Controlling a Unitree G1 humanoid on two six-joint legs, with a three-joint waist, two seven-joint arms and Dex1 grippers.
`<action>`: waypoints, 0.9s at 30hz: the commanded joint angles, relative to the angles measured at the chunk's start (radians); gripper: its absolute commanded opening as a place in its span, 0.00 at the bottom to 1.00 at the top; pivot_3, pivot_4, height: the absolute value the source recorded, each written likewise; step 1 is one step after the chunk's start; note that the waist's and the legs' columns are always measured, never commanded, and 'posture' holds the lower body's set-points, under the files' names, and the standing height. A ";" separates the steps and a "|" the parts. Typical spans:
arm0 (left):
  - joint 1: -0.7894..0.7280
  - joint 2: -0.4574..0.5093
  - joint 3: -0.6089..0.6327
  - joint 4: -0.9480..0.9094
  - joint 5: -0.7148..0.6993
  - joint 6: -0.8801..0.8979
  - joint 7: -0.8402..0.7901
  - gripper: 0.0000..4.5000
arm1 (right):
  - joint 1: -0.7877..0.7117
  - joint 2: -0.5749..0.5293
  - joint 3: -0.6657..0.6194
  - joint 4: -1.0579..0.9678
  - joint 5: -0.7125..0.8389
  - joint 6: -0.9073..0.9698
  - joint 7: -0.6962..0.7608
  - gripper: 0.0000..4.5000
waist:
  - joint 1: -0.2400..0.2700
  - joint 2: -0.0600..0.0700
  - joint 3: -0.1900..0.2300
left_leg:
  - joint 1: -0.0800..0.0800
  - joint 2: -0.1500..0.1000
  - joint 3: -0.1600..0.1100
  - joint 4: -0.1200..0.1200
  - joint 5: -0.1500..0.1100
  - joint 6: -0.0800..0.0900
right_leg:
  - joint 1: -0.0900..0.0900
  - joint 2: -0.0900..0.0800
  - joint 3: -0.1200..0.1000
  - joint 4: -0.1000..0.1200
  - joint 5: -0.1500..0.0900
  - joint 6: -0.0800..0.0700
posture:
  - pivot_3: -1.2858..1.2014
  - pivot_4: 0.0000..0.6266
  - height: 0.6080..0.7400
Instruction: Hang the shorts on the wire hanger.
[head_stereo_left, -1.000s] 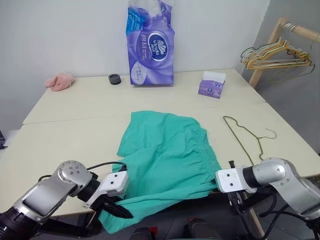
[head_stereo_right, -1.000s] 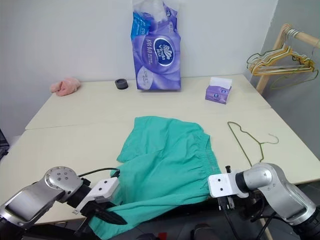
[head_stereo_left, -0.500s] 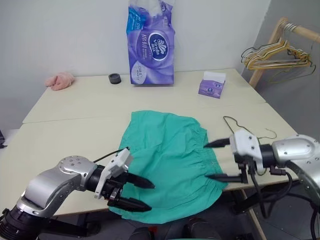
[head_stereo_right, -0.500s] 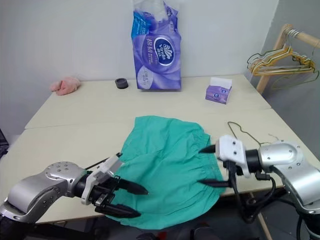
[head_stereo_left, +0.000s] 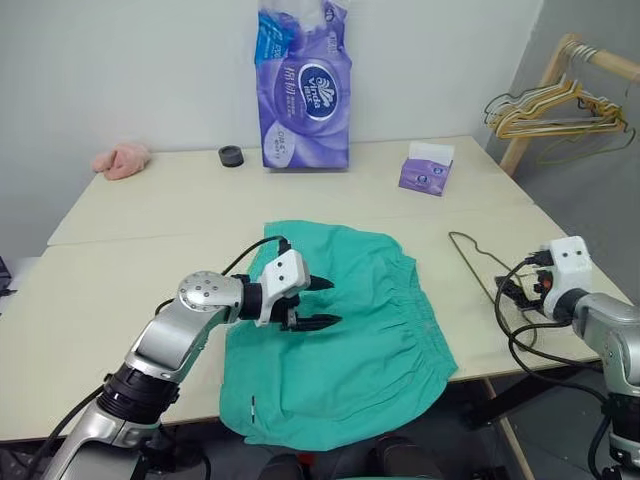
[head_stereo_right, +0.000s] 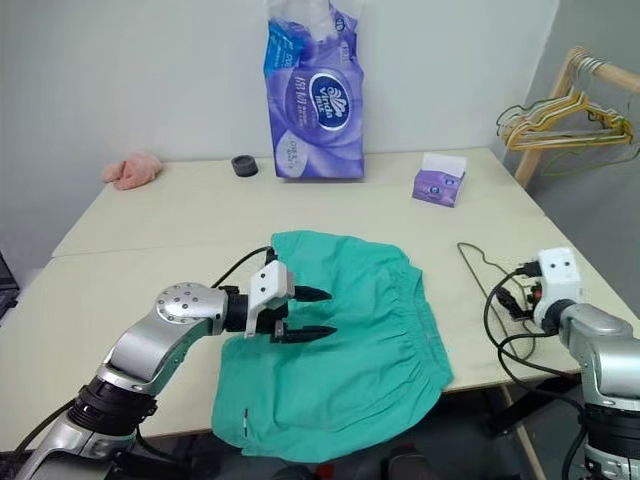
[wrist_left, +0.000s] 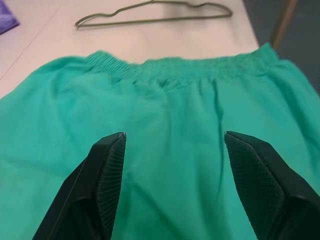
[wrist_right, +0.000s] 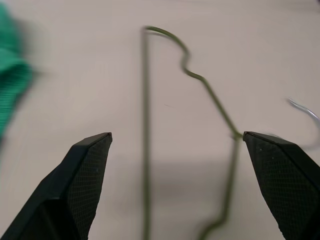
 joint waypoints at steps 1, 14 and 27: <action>-0.030 -0.005 -0.001 -0.045 -0.030 0.025 -0.039 0.74 | -0.010 -0.003 -0.029 0.037 0.002 -0.007 -0.017 1.00 | -0.006 0.000 0.000 | 0.000 0.000 0.000 0.000 0.000 0.000 | 0.000 0.001 0.000 0.000 -0.001 0.001 | 0.46 0.07 1.00; -0.065 -0.021 -0.022 -0.074 -0.009 0.060 -0.052 0.74 | -0.186 -0.093 0.149 0.469 -0.045 -0.087 0.118 1.00 | -0.025 0.001 0.001 | 0.000 0.000 0.002 -0.001 0.000 0.000 | 0.001 0.001 0.000 -0.001 -0.003 0.005 | 0.46 0.08 1.00; -0.059 -0.060 0.003 -0.067 -0.018 0.083 -0.014 0.74 | -0.252 -0.117 0.272 0.678 -0.092 -0.089 0.218 0.10 | -0.020 -0.010 -0.006 | 0.003 0.000 -0.001 0.000 0.000 0.000 | 0.004 0.001 -0.002 -0.002 -0.003 0.005 | 0.46 0.07 1.00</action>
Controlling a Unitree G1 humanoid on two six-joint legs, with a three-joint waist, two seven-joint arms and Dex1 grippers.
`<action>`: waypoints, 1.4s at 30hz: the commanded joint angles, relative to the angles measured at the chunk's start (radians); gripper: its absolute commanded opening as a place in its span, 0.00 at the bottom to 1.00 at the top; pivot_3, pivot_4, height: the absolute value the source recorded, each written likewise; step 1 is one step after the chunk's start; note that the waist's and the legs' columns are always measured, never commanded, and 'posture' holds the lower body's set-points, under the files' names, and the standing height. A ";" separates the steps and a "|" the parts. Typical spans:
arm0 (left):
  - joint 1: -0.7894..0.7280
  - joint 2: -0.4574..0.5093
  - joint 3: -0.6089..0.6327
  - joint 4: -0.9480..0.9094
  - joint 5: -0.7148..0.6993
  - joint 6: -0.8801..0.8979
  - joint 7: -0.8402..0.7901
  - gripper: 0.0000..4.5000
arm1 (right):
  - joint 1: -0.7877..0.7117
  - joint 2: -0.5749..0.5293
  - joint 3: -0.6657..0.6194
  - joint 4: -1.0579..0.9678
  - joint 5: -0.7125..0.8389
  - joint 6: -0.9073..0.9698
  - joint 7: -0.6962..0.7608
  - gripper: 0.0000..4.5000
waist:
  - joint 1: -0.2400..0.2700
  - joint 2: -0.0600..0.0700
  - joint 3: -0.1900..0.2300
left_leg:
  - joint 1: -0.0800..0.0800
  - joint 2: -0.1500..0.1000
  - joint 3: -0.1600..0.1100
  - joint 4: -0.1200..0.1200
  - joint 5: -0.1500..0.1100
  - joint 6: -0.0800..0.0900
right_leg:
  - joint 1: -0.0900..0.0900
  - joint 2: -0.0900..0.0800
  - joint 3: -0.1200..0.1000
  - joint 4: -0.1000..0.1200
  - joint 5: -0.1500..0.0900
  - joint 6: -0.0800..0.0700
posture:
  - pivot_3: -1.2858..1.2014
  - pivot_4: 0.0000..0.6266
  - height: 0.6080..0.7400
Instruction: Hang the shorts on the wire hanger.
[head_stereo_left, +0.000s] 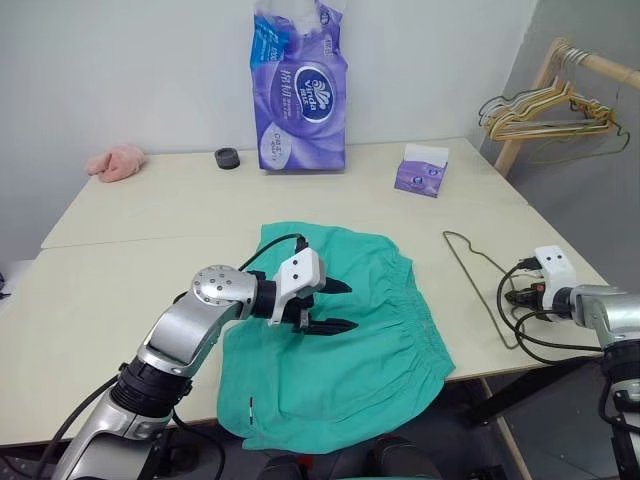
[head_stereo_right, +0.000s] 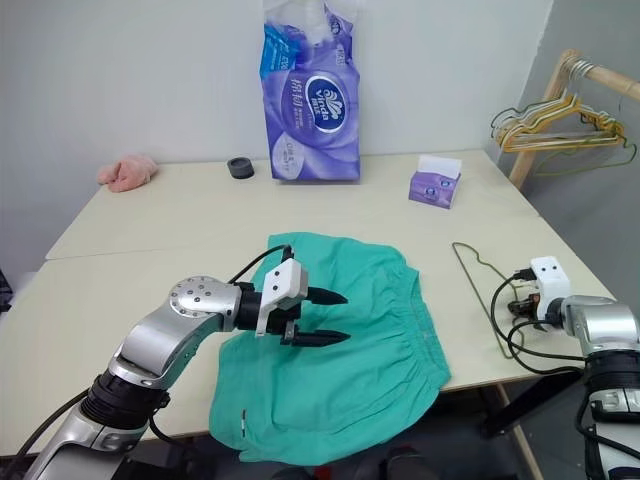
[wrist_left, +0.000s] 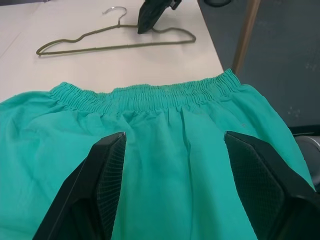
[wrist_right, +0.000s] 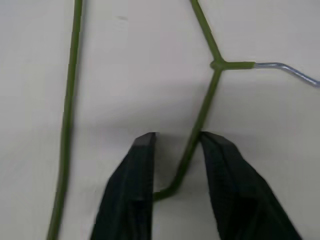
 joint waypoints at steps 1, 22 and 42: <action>-0.015 -0.020 0.037 -0.013 -0.016 0.010 0.034 0.74 | 0.012 0.028 -0.010 0.071 -0.019 0.008 -0.049 0.03 | 0.001 -0.003 -0.002 | 0.000 0.000 -0.002 0.000 0.000 0.000 | 0.000 0.000 0.000 0.000 0.000 0.000 | 0.46 0.07 1.00; -0.286 -0.013 0.310 0.507 -0.119 0.112 0.041 0.99 | 0.071 -0.124 0.024 -0.633 -0.118 -0.396 0.018 0.00 | -0.005 0.013 0.008 | -0.004 0.001 -0.005 -0.001 0.000 0.000 | -0.004 0.000 -0.002 0.001 0.001 0.002 | 0.46 0.06 1.00; -0.255 0.076 0.082 0.490 0.004 0.028 -0.299 0.99 | -0.001 -0.037 0.257 -0.797 -0.339 -0.751 0.100 0.00 | -0.005 0.012 0.010 | -0.005 -0.001 -0.005 0.001 0.000 0.000 | -0.005 -0.001 -0.002 0.001 0.001 0.002 | 0.45 0.06 1.00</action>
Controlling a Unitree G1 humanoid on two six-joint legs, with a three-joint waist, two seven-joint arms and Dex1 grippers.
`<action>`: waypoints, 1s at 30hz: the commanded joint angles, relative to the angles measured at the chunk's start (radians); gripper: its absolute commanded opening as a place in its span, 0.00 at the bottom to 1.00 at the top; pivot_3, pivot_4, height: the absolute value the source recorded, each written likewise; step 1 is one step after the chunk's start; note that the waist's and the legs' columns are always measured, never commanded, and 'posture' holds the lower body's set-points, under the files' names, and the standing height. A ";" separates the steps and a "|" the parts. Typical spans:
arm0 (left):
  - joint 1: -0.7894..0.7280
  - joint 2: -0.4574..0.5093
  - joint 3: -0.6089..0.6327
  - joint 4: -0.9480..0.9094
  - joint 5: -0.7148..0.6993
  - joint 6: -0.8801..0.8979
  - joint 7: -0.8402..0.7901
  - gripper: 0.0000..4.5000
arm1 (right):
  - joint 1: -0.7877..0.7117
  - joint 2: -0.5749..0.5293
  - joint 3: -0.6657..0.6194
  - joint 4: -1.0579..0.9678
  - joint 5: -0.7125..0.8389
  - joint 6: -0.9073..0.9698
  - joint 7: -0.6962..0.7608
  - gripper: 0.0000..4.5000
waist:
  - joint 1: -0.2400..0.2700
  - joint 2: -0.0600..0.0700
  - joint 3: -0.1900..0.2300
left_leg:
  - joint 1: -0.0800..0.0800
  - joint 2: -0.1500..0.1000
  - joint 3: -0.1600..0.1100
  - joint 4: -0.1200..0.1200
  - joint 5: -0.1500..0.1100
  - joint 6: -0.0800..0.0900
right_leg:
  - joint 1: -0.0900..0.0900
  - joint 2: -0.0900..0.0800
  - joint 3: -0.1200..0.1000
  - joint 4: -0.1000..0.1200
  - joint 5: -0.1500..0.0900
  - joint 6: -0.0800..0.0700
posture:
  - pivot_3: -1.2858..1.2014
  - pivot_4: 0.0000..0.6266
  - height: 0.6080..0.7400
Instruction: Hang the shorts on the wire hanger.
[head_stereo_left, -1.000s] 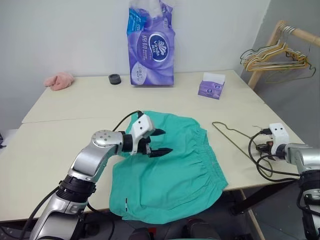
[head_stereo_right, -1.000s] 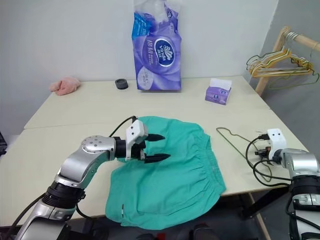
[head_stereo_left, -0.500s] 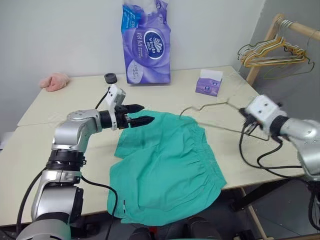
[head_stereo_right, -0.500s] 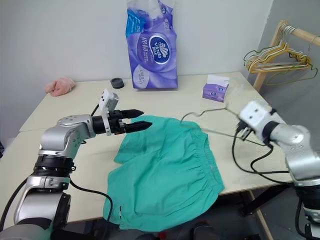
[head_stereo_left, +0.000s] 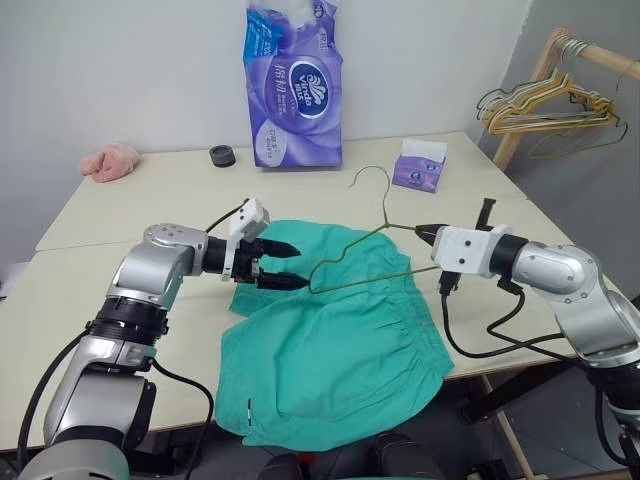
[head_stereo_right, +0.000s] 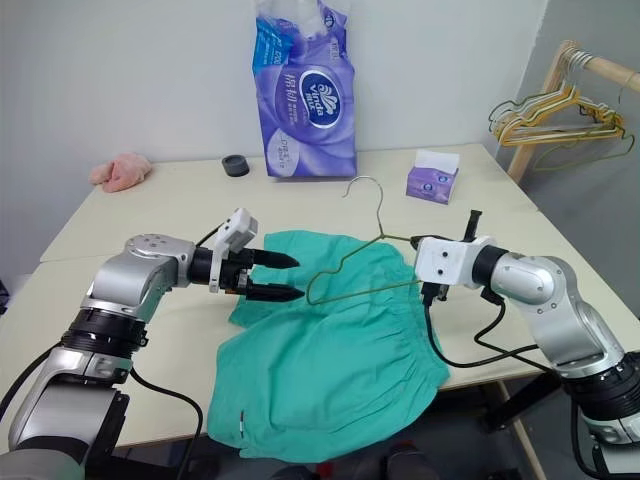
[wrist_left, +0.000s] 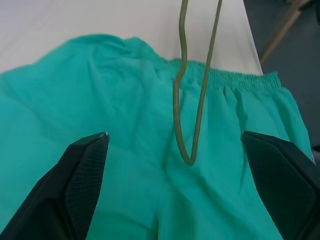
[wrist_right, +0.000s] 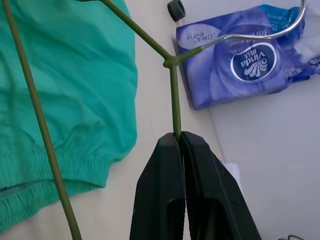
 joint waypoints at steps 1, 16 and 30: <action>0.031 0.002 -0.018 -0.074 0.006 -0.015 -0.027 0.99 | -0.043 0.029 -0.005 -0.047 -0.014 -0.011 0.004 0.00 | -0.001 0.000 0.000 | 0.000 0.000 0.000 0.000 0.000 0.000 | 0.000 0.000 0.000 0.000 0.000 0.000 | 0.45 0.06 1.00; 0.072 -0.033 -0.027 -0.057 0.022 -0.024 -0.027 0.87 | -0.063 0.100 -0.007 -0.061 -0.044 -0.010 0.018 0.00 | 0.000 0.000 0.000 | 0.000 0.000 -0.001 0.001 0.000 0.000 | 0.000 0.000 -0.001 0.001 0.001 -0.001 | 0.45 0.06 1.00; 0.117 -0.041 -0.029 -0.103 0.008 0.006 -0.023 0.02 | -0.059 0.106 -0.014 -0.068 -0.051 -0.020 0.029 0.00 | 0.000 0.000 0.000 | 0.000 0.000 -0.001 0.001 0.000 0.000 | 0.000 0.000 -0.001 0.001 0.003 -0.004 | 0.45 0.05 1.00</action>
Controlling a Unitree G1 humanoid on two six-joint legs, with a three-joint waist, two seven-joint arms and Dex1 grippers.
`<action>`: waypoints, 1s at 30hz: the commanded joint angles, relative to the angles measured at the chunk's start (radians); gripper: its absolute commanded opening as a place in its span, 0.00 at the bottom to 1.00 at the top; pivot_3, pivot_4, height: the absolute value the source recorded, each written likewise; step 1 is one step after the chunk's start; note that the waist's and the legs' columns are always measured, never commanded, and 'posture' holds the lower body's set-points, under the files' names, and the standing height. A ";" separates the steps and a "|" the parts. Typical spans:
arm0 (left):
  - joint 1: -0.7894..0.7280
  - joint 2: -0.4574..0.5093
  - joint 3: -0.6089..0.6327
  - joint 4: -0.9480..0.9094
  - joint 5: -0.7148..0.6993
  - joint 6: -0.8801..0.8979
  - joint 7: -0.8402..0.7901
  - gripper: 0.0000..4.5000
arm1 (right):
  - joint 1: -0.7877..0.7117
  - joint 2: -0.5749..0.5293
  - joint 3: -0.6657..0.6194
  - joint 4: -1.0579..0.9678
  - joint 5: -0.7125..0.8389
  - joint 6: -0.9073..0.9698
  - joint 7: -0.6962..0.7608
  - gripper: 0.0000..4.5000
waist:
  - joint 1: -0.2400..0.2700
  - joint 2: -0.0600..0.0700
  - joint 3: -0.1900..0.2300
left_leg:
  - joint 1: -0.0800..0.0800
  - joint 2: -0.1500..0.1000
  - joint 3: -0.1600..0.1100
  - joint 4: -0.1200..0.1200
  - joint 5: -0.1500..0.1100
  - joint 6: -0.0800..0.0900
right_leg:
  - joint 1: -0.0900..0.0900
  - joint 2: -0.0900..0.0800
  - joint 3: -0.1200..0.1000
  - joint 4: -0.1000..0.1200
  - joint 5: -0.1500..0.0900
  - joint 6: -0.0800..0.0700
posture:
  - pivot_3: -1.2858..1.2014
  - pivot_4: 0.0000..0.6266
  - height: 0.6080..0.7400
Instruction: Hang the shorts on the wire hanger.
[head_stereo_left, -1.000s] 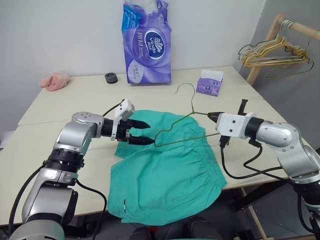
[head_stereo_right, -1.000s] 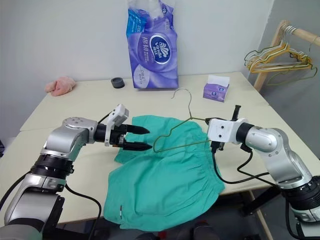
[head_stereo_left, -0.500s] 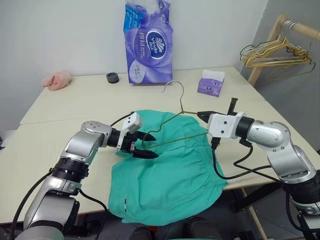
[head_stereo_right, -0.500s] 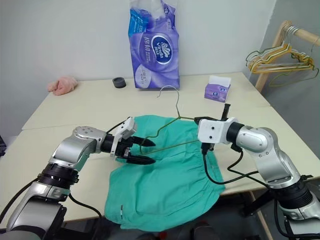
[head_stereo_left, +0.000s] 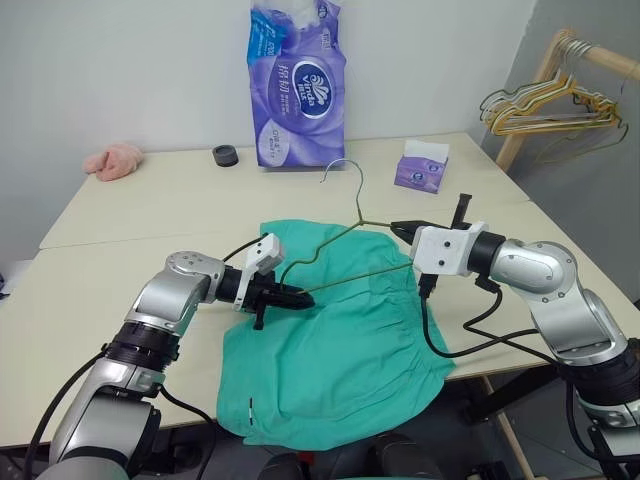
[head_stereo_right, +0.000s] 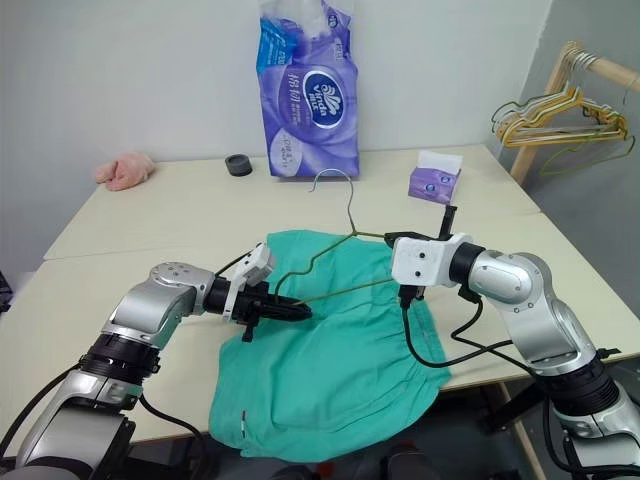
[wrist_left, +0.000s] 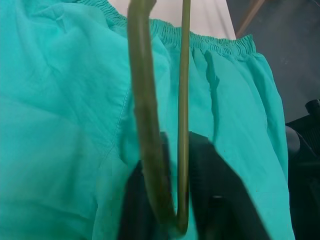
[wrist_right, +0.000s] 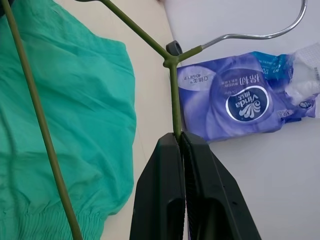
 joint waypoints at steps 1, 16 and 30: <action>-0.001 -0.004 0.013 -0.039 -0.013 0.006 0.003 0.02 | -0.019 -0.005 -0.022 -0.034 -0.004 -0.018 0.002 0.00 | 0.000 0.000 0.000 | 0.000 0.000 0.000 0.000 0.000 0.000 | 0.000 0.000 0.000 0.000 0.000 0.000 | 0.45 0.05 1.00; 0.027 -0.003 0.022 -0.088 -0.016 0.039 0.044 0.00 | 0.002 -0.039 -0.066 -0.083 0.107 0.006 0.094 0.58 | 0.000 0.000 0.000 | 0.000 0.000 0.000 0.000 0.000 0.000 | 0.000 0.000 0.000 0.000 0.000 0.000 | 0.46 0.06 1.00; 0.006 0.083 -0.006 -0.057 0.097 -0.224 -0.003 0.00 | 0.150 -0.210 -0.245 -0.130 0.437 0.464 0.276 0.99 | 0.003 0.000 0.000 | 0.000 0.000 -0.001 0.000 0.000 0.000 | 0.001 0.000 -0.001 0.000 0.000 0.000 | 0.45 0.07 1.00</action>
